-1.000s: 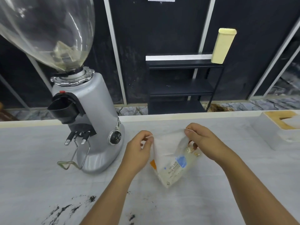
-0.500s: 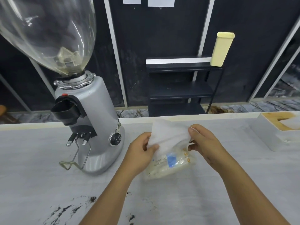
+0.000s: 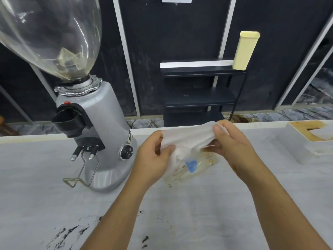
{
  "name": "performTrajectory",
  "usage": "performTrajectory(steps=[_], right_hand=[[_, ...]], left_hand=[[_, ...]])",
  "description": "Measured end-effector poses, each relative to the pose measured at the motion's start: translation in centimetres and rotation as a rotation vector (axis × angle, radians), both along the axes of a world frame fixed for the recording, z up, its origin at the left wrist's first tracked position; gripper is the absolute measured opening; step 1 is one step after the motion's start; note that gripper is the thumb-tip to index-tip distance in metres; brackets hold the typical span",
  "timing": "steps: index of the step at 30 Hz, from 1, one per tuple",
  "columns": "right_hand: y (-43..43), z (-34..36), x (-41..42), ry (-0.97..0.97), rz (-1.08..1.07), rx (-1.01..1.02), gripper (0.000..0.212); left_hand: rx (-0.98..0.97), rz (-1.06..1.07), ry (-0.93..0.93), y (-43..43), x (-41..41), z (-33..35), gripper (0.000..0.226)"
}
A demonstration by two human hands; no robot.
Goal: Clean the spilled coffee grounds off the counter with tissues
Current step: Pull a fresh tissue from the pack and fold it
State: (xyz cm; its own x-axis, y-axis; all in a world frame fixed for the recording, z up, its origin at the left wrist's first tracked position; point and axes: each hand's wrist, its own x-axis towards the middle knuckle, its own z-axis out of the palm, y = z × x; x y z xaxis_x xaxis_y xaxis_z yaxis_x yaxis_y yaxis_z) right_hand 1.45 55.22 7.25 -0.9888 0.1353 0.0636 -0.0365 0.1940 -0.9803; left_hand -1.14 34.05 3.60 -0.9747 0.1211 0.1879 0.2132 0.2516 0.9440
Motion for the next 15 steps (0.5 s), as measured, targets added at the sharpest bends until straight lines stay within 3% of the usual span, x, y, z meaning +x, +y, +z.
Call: performTrajectory(steps=[3, 7, 11, 15], right_hand=[[0.0, -0.8, -0.4, -0.004, -0.031, 0.353, 0.020], [0.0, -0.7, -0.1, 0.033, -0.083, 0.195, 0.021], [0.1, -1.6, -0.7, 0.012, -0.136, 0.286, 0.021], [0.1, -0.8, -0.3, 0.139, -0.184, 0.199, 0.018]], left_hand=[[-0.059, 0.049, -0.049, 0.1, -0.7, -0.8, 0.026], [-0.015, 0.035, 0.015, 0.0, -0.7, -0.5, 0.029], [-0.004, 0.019, -0.051, 0.3, -0.4, -0.1, 0.034], [0.054, -0.018, 0.011, 0.3, 0.4, 0.9, 0.040]])
